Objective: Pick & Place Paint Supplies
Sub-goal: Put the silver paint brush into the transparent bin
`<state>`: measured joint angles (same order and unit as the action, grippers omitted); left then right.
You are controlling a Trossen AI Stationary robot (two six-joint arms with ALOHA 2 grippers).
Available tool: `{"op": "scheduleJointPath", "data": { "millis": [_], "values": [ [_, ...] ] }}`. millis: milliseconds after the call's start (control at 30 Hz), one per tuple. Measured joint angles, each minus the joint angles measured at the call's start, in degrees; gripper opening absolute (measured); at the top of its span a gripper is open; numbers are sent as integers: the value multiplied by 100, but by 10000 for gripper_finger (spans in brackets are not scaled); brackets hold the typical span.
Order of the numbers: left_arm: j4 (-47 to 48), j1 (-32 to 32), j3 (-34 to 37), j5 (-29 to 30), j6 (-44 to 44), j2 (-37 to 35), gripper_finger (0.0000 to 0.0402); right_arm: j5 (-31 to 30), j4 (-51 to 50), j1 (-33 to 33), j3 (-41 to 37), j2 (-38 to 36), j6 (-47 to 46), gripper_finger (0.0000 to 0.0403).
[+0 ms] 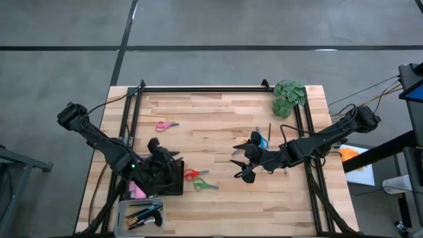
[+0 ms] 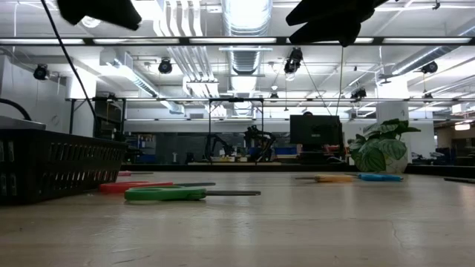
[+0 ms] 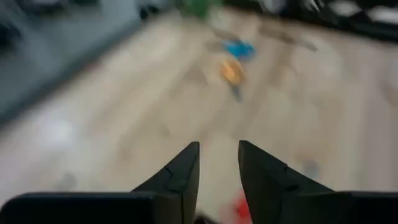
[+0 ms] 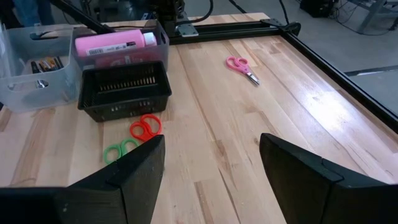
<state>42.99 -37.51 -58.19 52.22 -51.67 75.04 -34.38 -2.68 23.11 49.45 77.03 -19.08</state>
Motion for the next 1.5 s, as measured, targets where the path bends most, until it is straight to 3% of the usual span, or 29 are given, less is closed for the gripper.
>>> {"op": "scheduleJointPath", "data": {
  "millis": [133,300,500,667,767,867,1500],
  "values": [
    [-625,295,84,666,989,1,114,1,0,-1,0,0,-1,260],
    [-2469,837,460,297,2805,1,114,-1,0,-1,0,0,1,260],
    [-4556,1637,1184,-1415,4257,1,114,1,0,1,0,0,1,260],
    [-6420,2282,1907,-4061,5149,5,114,0,0,1,0,0,1,260],
    [-7349,2584,2261,-4991,5472,5,114,0,0,0,0,0,0,260],
    [-7676,2793,2452,-5042,5468,3,114,1,0,1,0,0,-1,260],
    [-7273,2850,2494,-5034,5428,5,114,-1,-2,0,0,0,-1,260]
  ]
}}
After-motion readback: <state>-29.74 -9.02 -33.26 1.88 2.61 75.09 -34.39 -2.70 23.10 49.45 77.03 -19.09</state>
